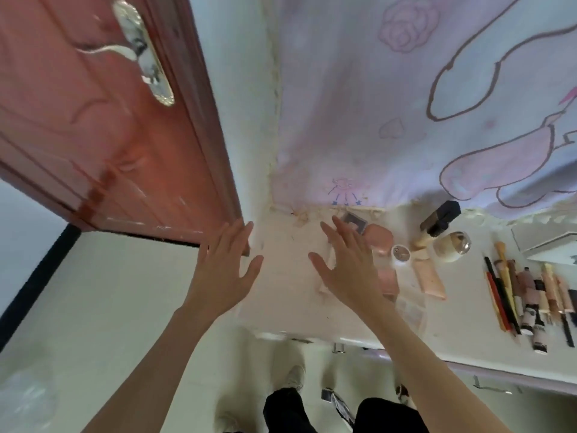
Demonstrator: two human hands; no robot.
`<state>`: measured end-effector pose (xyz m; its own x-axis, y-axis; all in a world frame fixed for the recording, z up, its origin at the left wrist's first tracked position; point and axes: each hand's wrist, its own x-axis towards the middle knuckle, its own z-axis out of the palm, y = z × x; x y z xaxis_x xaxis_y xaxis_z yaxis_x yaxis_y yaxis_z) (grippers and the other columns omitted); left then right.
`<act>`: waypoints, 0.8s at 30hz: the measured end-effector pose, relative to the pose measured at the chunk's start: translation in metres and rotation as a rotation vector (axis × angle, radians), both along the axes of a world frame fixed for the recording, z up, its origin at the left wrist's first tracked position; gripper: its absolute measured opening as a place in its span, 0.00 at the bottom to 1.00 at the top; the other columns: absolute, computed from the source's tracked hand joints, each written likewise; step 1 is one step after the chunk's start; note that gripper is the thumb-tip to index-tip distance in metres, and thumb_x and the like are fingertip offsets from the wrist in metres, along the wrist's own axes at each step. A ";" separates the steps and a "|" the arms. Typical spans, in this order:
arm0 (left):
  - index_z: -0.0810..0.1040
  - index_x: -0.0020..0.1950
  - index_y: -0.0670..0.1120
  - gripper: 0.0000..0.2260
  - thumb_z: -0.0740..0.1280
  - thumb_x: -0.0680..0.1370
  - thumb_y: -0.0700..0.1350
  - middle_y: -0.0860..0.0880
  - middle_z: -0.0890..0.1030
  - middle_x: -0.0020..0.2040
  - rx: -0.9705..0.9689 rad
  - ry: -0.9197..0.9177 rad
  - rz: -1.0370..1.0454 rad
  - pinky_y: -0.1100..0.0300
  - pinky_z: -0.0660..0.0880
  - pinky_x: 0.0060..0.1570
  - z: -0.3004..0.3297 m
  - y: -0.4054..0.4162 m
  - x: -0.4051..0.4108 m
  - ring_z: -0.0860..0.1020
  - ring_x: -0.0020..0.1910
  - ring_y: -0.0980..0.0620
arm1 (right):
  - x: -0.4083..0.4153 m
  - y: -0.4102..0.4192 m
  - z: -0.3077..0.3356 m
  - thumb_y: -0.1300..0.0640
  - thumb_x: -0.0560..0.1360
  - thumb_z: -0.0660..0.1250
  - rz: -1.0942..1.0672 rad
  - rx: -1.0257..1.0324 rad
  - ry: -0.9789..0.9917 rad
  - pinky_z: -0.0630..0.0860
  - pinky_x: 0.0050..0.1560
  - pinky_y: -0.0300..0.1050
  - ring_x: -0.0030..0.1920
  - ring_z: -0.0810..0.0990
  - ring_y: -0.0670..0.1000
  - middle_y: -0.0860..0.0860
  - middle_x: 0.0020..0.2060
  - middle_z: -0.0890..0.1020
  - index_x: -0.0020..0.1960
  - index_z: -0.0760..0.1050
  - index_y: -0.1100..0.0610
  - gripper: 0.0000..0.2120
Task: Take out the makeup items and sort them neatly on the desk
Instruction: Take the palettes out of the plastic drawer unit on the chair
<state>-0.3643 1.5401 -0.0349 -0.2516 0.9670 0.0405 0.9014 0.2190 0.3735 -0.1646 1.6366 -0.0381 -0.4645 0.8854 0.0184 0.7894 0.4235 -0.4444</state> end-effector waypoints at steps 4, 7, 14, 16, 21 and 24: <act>0.59 0.75 0.49 0.31 0.47 0.75 0.61 0.47 0.62 0.74 0.003 0.005 0.201 0.45 0.50 0.72 0.007 -0.077 -0.061 0.57 0.74 0.46 | -0.085 -0.037 0.016 0.40 0.76 0.57 0.276 0.053 -0.060 0.46 0.74 0.55 0.76 0.51 0.51 0.48 0.76 0.54 0.75 0.55 0.47 0.30; 0.54 0.76 0.52 0.32 0.44 0.75 0.63 0.50 0.56 0.76 0.005 0.005 0.384 0.46 0.44 0.72 0.008 -0.151 -0.106 0.50 0.76 0.48 | -0.155 -0.083 0.024 0.38 0.76 0.54 0.467 0.071 -0.079 0.43 0.74 0.56 0.76 0.49 0.51 0.47 0.76 0.51 0.76 0.52 0.46 0.31; 0.52 0.76 0.54 0.30 0.45 0.76 0.64 0.52 0.54 0.76 0.042 -0.025 0.840 0.48 0.41 0.73 0.006 -0.358 -0.170 0.47 0.76 0.49 | -0.306 -0.251 0.026 0.39 0.77 0.54 0.877 0.033 -0.017 0.39 0.73 0.57 0.76 0.45 0.48 0.47 0.77 0.49 0.76 0.50 0.46 0.31; 0.52 0.76 0.54 0.26 0.52 0.79 0.60 0.52 0.54 0.76 0.064 -0.034 0.985 0.48 0.41 0.73 0.004 -0.416 -0.176 0.46 0.76 0.49 | -0.340 -0.304 0.025 0.40 0.77 0.55 1.011 0.037 -0.008 0.39 0.73 0.57 0.76 0.45 0.48 0.47 0.76 0.49 0.76 0.50 0.47 0.30; 0.55 0.75 0.53 0.26 0.57 0.79 0.56 0.52 0.55 0.76 0.086 -0.002 1.380 0.47 0.43 0.73 0.003 -0.558 -0.160 0.47 0.76 0.49 | -0.405 -0.443 0.025 0.39 0.77 0.54 1.383 0.043 -0.037 0.40 0.74 0.56 0.76 0.45 0.48 0.47 0.76 0.50 0.76 0.50 0.47 0.31; 0.58 0.75 0.53 0.26 0.59 0.78 0.55 0.51 0.57 0.76 0.101 0.021 1.613 0.46 0.44 0.73 0.002 -0.631 -0.139 0.50 0.76 0.47 | -0.433 -0.529 0.025 0.40 0.77 0.56 1.596 0.028 -0.002 0.42 0.74 0.57 0.76 0.48 0.48 0.47 0.76 0.52 0.75 0.53 0.48 0.30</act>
